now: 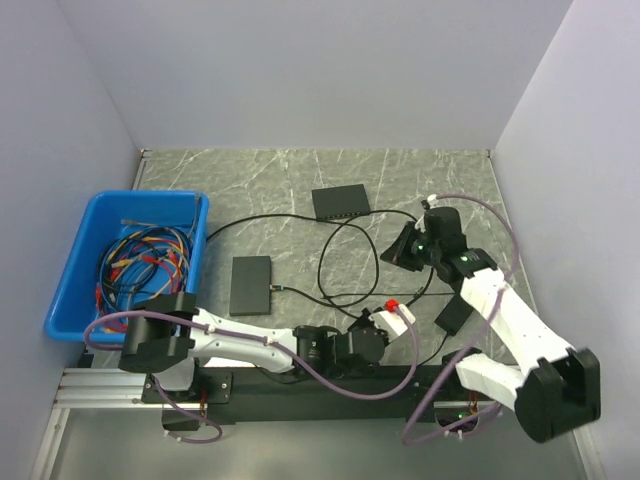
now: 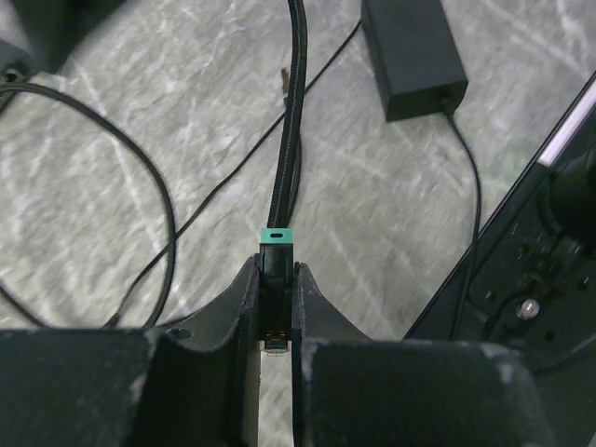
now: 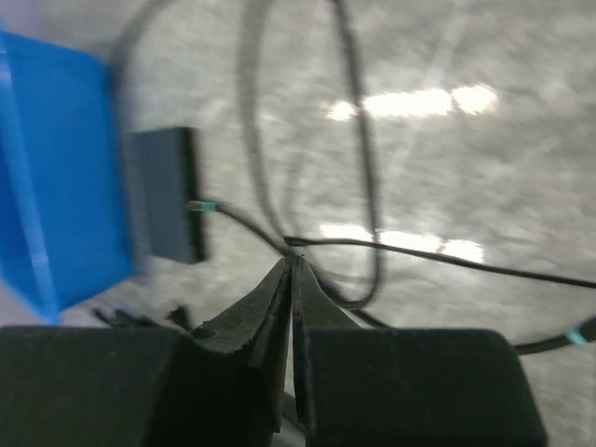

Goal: Insert the plug into the switch port

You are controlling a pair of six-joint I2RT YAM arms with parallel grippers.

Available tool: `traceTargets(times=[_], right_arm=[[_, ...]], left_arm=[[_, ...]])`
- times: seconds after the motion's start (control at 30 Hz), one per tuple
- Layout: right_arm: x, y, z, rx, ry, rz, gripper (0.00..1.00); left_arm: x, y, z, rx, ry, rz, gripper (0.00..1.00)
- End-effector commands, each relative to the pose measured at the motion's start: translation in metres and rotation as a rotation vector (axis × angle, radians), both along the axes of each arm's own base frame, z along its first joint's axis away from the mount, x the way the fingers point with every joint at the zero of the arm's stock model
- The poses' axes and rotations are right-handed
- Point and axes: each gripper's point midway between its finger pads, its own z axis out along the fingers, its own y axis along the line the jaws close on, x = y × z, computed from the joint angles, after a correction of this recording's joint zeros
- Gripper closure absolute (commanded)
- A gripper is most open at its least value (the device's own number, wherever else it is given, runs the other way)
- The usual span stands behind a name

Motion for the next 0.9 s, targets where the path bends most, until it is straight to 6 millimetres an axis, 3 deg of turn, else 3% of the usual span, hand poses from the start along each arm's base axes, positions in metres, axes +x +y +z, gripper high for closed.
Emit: traceTargets(times=[0.0,0.17,0.33,0.37,0.43,0.57,0.7,0.73,0.83,0.87], right_arm=[[0.024,-0.012,-0.018,-0.123,-0.019,-0.03,0.88],[0.057,-0.032,-0.033,-0.223,0.03,-0.082,0.82],[0.099,-0.061,-0.023,-0.307,0.024,-0.205,0.74],[0.108,-0.065,-0.011,-0.308,0.005,-0.224,0.71],[0.121,-0.087,-0.01,-0.358,0.019,-0.294,0.7],[0.136,-0.12,0.011,-0.414,-0.006,-0.413,0.69],[0.145,-0.161,0.039,-0.482,-0.03,-0.549,0.69],[0.145,-0.181,0.045,-0.495,-0.028,-0.606,0.69],[0.147,-0.195,0.072,-0.502,-0.083,-0.673,0.69],[0.147,-0.212,0.084,-0.514,-0.1,-0.728,0.69]], left_arm=[[0.002,0.013,0.048,-0.051,-0.063,0.058,1.0],[-0.002,0.035,0.063,-0.069,-0.058,0.089,1.0],[-0.015,0.054,0.07,-0.069,-0.066,0.125,1.0],[-0.017,0.06,0.07,-0.057,-0.069,0.132,1.0],[-0.019,0.069,0.073,-0.061,-0.07,0.168,1.0],[-0.018,0.09,0.077,-0.066,-0.064,0.232,1.0],[-0.013,0.108,0.076,-0.086,-0.048,0.29,1.0],[-0.012,0.116,0.074,-0.07,-0.05,0.3,1.0],[-0.009,0.13,0.071,-0.068,-0.044,0.333,1.0],[-0.007,0.134,0.071,-0.066,-0.046,0.346,1.0]])
